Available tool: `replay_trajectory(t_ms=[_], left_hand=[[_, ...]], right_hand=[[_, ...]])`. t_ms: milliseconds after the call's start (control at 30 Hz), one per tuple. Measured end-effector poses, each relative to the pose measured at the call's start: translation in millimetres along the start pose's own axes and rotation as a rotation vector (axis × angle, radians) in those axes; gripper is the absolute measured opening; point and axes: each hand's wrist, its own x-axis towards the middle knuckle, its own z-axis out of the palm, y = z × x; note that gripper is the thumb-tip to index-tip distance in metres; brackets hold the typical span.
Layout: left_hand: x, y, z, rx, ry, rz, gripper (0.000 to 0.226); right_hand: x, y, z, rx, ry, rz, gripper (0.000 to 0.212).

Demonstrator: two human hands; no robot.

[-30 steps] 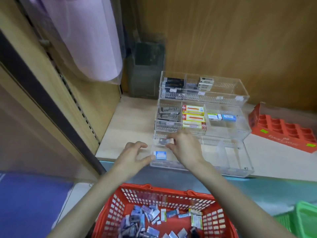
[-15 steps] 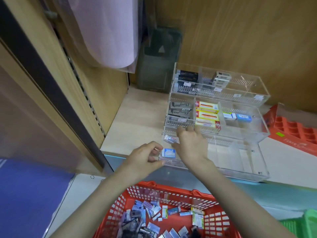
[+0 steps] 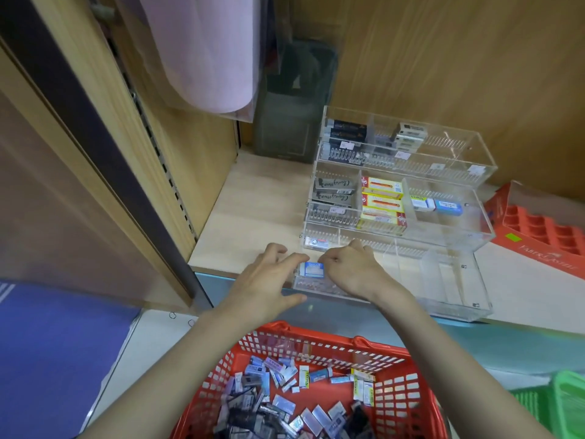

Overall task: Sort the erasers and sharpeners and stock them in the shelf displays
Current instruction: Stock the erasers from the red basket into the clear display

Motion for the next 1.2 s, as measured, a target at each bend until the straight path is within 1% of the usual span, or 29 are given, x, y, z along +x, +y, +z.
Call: replay_trajectory(t_ms=[67, 133, 200, 233, 300, 367, 433, 500, 533, 567, 600, 633, 700, 733, 800, 833, 867, 933, 967, 1000, 1067, 1100, 1133, 1167, 1200], left_hand=[[3.9, -0.8, 3.1, 0.096, 0.002, 0.019, 0.060], [9.2, -1.0, 6.3, 0.191, 0.027, 0.040, 0.051], [12.9, 0.0, 10.5, 0.295, 0.039, 0.061, 0.042], [13.8, 0.6, 12.5, 0.320, 0.042, 0.059, 0.039], [14.7, 1.3, 14.1, 0.322, 0.039, 0.042, 0.037], [12.8, 3.6, 13.9, 0.270, 0.038, 0.029, 0.038], [4.0, 8.3, 12.4, 0.220, 0.070, 0.021, 0.046], [-16.0, 13.6, 10.1, 0.173, 0.219, 0.087, 0.050], [-29.2, 15.8, 9.5, 0.125, 0.309, 0.145, 0.047], [-42.5, 17.3, 9.2, 0.063, 0.366, 0.209, 0.041], [-55.3, 17.3, 10.5, -0.008, 0.362, 0.270, 0.035], [-67.2, 15.2, 15.0, -0.083, 0.300, 0.313, 0.030], [-82.2, 4.9, 37.9, -0.193, 0.092, 0.305, 0.018], [-84.6, -2.6, 55.5, -0.201, -0.024, 0.273, 0.014], [-88.8, -26.3, 104.1, -0.217, -0.243, 0.159, 0.012], [-92.9, -40.3, 128.9, -0.257, -0.329, 0.074, 0.011], [-95.9, -57.3, 153.6, -0.299, -0.389, -0.008, 0.010], [-102.8, -86.2, 194.9, -0.333, -0.430, -0.131, 0.012], [-105.8, -96.3, 211.7, -0.335, -0.420, -0.187, 0.011], [-109.2, -104.0, 227.1, -0.353, -0.399, -0.259, 0.010], [-111.0, -110.6, 252.3, -0.432, -0.334, -0.413, 0.016], [-109.2, -113.9, 264.5, -0.464, -0.299, -0.471, 0.020], [-106.2, -116.5, 275.6, -0.472, -0.281, -0.508, 0.025], [-103.5, -118.3, 285.8, -0.451, -0.277, -0.521, 0.031], [-101.2, -121.3, 295.3, -0.388, -0.272, -0.511, 0.037]], right_hand=[[3.5, 0.6, 1.3, 0.004, -0.059, -0.018, 0.046], [1.5, -2.0, -1.9, -0.001, -0.097, -0.074, 0.044], [-2.5, -0.6, -2.8, 0.017, -0.089, -0.113, 0.043], [-5.0, 2.5, -0.7, 0.052, -0.058, -0.127, 0.044], [-15.1, 10.1, 1.5, 0.186, 0.068, -0.159, 0.048], [-35.8, 19.1, -3.5, 0.302, 0.233, -0.201, 0.038], [-70.5, 28.8, -10.6, 0.405, 0.424, -0.259, 0.033], [-106.1, 39.6, -6.7, 0.538, 0.553, -0.295, 0.027], [-120.5, 46.7, 0.0, 0.595, 0.561, -0.299, 0.024], [-131.7, 55.7, 10.4, 0.630, 0.525, -0.295, 0.021], [-139.4, 65.1, 23.9, 0.619, 0.434, -0.279, 0.018], [-144.4, 74.0, 38.5, 0.556, 0.287, -0.267, 0.015], [-143.1, 93.5, 72.1, 0.357, -0.056, -0.251, 0.014], [-137.4, 104.7, 92.6, 0.271, -0.183, -0.228, 0.015], [-124.8, 129.2, 142.9, 0.146, -0.344, -0.168, 0.015], [-120.9, 139.8, 168.3, 0.107, -0.389, -0.134, 0.014], [-116.6, 149.7, 190.8, 0.084, -0.416, -0.096, 0.014], [-109.9, 166.0, 230.3, 0.069, -0.421, 0.005, 0.027], [-106.0, 171.9, 244.5, 0.064, -0.386, 0.066, 0.031], [-104.3, 177.2, 258.0, 0.069, -0.333, 0.147, 0.032], [-102.5, 185.8, 282.1, 0.130, -0.242, 0.320, 0.026], [-101.1, 189.2, 294.4, 0.174, -0.215, 0.395, 0.028], [-99.1, 192.0, 306.5, 0.207, -0.207, 0.455, 0.036], [-96.3, 194.8, 317.3, 0.192, -0.219, 0.481, 0.050], [-93.9, 196.3, 325.1, 0.145, -0.228, 0.468, 0.064]])
